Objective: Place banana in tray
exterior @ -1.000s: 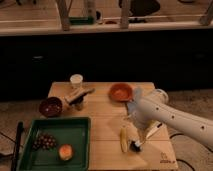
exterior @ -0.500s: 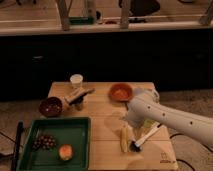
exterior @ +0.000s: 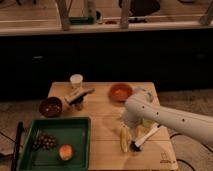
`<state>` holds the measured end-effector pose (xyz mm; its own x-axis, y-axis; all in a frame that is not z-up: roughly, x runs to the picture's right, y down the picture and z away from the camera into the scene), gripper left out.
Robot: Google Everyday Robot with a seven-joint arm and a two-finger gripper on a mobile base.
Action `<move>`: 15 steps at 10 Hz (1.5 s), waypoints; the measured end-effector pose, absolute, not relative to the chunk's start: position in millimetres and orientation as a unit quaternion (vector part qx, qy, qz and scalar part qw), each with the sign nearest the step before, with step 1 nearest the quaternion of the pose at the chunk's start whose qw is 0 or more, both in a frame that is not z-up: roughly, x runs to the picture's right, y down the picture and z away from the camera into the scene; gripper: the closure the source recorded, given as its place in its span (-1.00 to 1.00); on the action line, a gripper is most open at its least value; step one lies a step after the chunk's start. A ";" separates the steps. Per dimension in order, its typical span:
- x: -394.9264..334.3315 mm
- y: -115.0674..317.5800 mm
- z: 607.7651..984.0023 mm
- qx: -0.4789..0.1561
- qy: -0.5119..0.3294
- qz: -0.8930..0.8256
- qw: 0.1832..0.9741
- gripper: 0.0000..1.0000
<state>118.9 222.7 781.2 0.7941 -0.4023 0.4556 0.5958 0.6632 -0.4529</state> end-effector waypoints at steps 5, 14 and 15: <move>106.8 230.9 794.3 -0.308 -0.170 -0.282 0.893 -0.60; 100.1 256.1 814.9 -0.323 -0.180 -0.265 0.891 0.37; 99.2 255.8 816.5 -0.328 -0.173 -0.260 0.891 0.61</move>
